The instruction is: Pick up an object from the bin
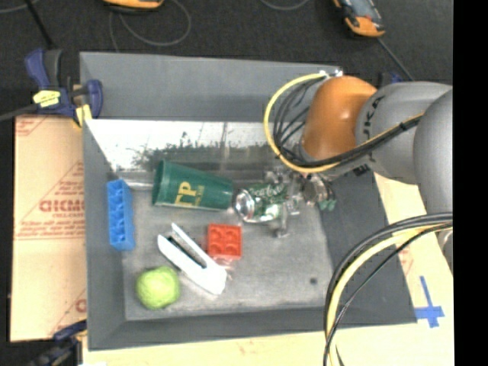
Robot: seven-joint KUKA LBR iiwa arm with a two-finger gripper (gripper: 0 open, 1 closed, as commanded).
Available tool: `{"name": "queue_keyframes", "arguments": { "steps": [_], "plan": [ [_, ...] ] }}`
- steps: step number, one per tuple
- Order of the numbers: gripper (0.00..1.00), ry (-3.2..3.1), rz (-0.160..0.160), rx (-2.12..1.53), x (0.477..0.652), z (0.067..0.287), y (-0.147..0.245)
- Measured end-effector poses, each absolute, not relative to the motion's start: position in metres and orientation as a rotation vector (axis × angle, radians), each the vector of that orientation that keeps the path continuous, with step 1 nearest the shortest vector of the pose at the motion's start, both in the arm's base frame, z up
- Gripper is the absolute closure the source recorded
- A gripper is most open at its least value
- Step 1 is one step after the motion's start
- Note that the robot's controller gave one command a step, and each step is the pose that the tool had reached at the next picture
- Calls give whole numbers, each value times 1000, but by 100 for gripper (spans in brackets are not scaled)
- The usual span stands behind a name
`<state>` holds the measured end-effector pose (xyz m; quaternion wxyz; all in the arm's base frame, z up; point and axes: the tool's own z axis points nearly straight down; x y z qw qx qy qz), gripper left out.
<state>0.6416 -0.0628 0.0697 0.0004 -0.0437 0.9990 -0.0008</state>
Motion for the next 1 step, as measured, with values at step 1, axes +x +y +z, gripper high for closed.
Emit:
{"name": "queue_keyframes", "arguments": {
  "steps": [1],
  "plan": [
    [100,3139,-1,-56,640,72,-67]
  ]
}}
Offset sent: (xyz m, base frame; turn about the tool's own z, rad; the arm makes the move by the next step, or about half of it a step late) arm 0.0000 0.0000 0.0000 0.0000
